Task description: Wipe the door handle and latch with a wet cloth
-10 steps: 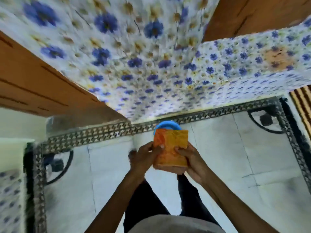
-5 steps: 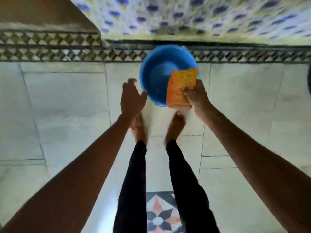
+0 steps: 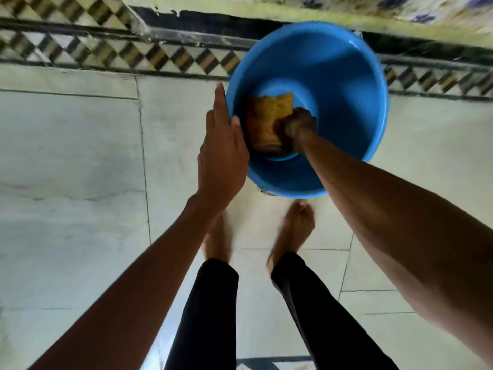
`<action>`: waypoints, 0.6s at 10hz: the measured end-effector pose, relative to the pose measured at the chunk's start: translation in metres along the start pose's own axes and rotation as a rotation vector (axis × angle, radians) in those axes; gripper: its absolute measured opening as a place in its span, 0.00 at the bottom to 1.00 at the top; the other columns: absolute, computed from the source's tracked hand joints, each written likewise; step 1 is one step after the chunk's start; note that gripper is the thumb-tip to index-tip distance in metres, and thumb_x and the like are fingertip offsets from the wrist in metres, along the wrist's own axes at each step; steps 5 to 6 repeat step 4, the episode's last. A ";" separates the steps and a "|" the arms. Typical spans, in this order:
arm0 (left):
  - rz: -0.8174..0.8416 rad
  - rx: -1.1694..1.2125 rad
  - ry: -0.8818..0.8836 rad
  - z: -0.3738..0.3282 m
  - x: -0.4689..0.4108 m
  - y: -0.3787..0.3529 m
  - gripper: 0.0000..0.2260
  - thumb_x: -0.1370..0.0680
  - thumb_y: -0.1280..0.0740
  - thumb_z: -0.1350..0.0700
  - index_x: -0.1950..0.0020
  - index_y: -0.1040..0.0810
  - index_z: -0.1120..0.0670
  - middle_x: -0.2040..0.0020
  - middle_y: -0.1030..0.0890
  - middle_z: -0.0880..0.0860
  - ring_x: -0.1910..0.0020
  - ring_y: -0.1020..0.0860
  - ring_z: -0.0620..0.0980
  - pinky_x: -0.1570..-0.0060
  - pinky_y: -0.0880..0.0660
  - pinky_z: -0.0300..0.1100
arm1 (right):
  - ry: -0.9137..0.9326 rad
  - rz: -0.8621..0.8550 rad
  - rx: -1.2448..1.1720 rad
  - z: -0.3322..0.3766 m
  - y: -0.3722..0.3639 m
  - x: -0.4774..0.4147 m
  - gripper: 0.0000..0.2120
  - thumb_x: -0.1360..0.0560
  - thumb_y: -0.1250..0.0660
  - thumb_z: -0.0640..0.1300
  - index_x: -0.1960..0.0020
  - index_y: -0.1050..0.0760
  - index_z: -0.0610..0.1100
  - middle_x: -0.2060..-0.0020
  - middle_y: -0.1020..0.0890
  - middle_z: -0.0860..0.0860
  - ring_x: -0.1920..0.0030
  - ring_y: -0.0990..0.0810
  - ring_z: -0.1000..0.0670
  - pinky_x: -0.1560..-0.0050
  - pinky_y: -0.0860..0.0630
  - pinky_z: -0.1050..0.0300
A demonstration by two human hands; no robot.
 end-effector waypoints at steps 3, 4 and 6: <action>0.136 -0.050 0.206 -0.027 0.007 0.067 0.16 0.19 0.33 0.52 0.32 0.25 0.53 0.45 0.22 0.53 0.50 0.23 0.48 0.43 0.26 0.44 | 0.048 -0.021 -0.378 0.014 0.072 0.125 0.06 0.26 0.34 0.40 0.56 0.27 0.51 0.53 0.16 0.44 0.54 0.18 0.47 0.51 0.21 0.50; 0.228 0.040 0.216 -0.072 0.028 0.123 0.09 0.20 0.31 0.54 0.40 0.19 0.53 0.54 0.18 0.49 0.52 0.18 0.53 0.41 0.22 0.50 | 0.086 0.112 -0.544 0.017 0.107 0.209 0.09 0.23 0.36 0.37 0.44 0.28 0.47 0.62 0.18 0.48 0.64 0.20 0.50 0.61 0.23 0.56; 0.228 0.040 0.216 -0.072 0.028 0.123 0.09 0.20 0.31 0.54 0.40 0.19 0.53 0.54 0.18 0.49 0.52 0.18 0.53 0.41 0.22 0.50 | 0.086 0.112 -0.544 0.017 0.107 0.209 0.09 0.23 0.36 0.37 0.44 0.28 0.47 0.62 0.18 0.48 0.64 0.20 0.50 0.61 0.23 0.56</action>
Point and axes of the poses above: each hand's wrist, its own x-axis away from the middle knuckle, its own y-axis out of the back of the hand, z = x × y, the point moved 1 cm from there along -x, towards the middle knuckle
